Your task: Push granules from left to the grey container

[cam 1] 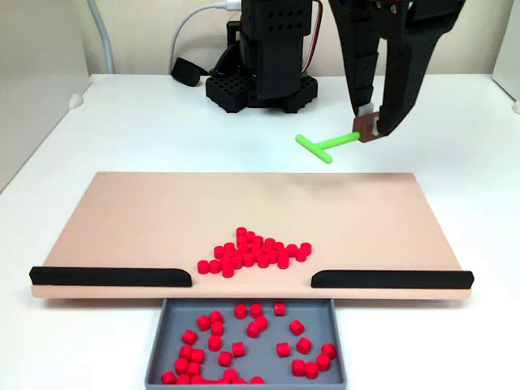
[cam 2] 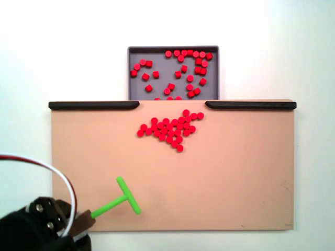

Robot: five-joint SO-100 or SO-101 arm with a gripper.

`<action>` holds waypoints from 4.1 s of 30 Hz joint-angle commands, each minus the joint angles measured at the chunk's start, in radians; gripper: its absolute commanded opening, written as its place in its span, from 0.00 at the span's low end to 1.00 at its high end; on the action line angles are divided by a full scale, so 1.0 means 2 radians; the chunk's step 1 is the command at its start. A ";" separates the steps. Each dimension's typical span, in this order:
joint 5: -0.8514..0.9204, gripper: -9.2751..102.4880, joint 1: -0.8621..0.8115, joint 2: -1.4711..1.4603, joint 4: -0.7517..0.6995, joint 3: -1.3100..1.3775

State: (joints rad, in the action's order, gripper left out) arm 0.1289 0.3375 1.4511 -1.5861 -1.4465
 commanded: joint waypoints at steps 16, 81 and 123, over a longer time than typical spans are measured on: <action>-0.153 0.08 0.003 -0.164 0.001 0.243; -0.119 0.08 -0.064 -0.274 0.015 0.295; 0.041 0.08 -0.102 -0.294 0.015 0.295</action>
State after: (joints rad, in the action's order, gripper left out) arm 0.1841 0.1457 0.8682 -1.5601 -0.8682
